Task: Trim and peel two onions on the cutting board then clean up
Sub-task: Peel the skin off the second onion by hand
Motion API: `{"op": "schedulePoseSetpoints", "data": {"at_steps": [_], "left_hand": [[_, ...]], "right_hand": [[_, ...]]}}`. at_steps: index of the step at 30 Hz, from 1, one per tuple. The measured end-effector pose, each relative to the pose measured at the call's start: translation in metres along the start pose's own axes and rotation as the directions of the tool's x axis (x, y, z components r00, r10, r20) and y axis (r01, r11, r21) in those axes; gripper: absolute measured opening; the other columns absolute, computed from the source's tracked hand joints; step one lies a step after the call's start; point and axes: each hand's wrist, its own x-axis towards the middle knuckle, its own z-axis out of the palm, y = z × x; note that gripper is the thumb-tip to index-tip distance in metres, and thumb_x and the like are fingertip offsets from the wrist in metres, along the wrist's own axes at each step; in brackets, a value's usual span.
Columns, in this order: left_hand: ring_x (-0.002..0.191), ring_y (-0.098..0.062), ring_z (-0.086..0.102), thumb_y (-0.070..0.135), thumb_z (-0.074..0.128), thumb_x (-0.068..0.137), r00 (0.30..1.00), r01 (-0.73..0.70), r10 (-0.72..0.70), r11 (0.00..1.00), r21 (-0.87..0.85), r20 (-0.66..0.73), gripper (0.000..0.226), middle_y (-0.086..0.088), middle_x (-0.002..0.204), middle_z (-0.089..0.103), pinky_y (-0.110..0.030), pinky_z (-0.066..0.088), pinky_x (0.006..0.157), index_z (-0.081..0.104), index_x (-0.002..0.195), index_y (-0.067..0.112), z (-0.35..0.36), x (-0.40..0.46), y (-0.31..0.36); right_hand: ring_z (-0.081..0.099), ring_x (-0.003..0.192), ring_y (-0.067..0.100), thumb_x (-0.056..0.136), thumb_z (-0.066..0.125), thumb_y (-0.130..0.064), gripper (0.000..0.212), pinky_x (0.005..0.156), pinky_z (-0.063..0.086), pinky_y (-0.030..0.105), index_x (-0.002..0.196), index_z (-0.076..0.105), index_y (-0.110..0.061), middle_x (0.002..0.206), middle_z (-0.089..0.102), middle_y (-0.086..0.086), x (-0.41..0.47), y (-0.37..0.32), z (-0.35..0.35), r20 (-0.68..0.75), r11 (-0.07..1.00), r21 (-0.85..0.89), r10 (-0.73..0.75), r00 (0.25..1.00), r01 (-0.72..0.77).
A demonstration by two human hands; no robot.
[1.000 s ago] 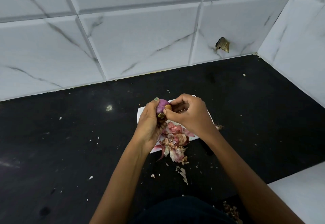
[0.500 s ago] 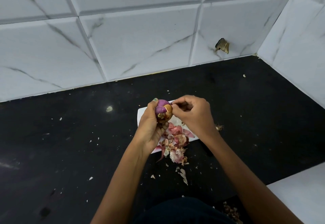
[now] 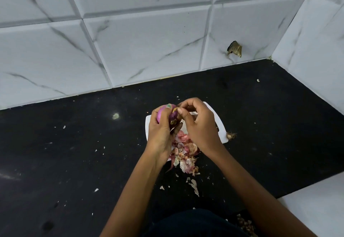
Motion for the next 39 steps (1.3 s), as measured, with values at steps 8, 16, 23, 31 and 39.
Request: {"op": "schedulePoseSetpoints", "data": {"at_steps": [8,16,23,31,39], "left_hand": [[0.079,-0.013,0.064,0.031,0.054,0.096,0.993,0.106,-0.099,0.988,-0.115,0.063,0.022,-0.008,0.094,0.067,-0.022,0.055,0.063,0.064,0.098,0.012,-0.002,-0.002,0.004],[0.090,-0.014,0.066,0.039,0.054,0.096,0.994,0.105,-0.102,0.989,-0.108,0.039,0.030,-0.008,0.103,0.067,-0.023,0.057,0.067,0.064,0.105,0.012,-0.003,-0.001,0.006],[0.093,-0.014,0.064,0.038,0.049,0.099,0.999,0.012,-0.012,1.000,0.000,0.043,0.042,-0.010,0.104,0.065,-0.030,0.055,0.085,0.055,0.124,0.005,-0.005,0.004,0.005],[0.080,-0.014,0.065,0.028,0.050,0.099,0.994,-0.100,0.095,0.992,0.082,0.055,0.025,-0.006,0.088,0.065,-0.031,0.055,0.072,0.057,0.111,0.007,-0.006,0.005,0.006],[0.077,-0.011,0.058,0.037,0.048,0.099,0.997,-0.082,0.082,0.987,0.141,0.008,0.028,-0.007,0.095,0.062,-0.023,0.050,0.061,0.059,0.105,0.012,-0.009,0.009,0.006]], "right_hand": [[0.068,0.063,0.011,0.093,0.057,-0.006,0.002,0.055,0.053,0.020,0.095,0.057,-0.004,0.080,0.067,0.006,0.015,0.008,-0.009,-0.073,0.928,0.254,0.300,0.951,-0.273],[0.065,0.089,0.012,0.093,0.058,-0.021,0.017,0.083,0.056,0.043,0.100,0.072,-0.013,0.094,0.070,-0.001,0.014,0.023,-0.015,0.125,0.941,-0.104,0.334,0.934,-0.322],[0.066,0.085,0.003,0.082,0.073,-0.026,0.022,0.071,0.055,0.018,0.103,0.069,-0.018,0.093,0.070,-0.008,0.016,-0.008,-0.020,0.258,0.986,0.016,0.157,0.953,-0.167],[0.067,0.077,0.005,0.075,0.076,-0.014,0.025,0.069,0.056,0.019,0.099,0.071,-0.009,0.085,0.071,-0.003,0.015,-0.013,-0.018,0.230,0.997,-0.019,0.071,0.971,-0.068],[0.067,0.073,0.004,0.081,0.071,-0.011,0.012,0.063,0.052,0.014,0.092,0.074,-0.012,0.079,0.071,-0.005,0.015,-0.010,-0.023,0.169,0.996,-0.015,0.087,0.982,-0.086]]}}
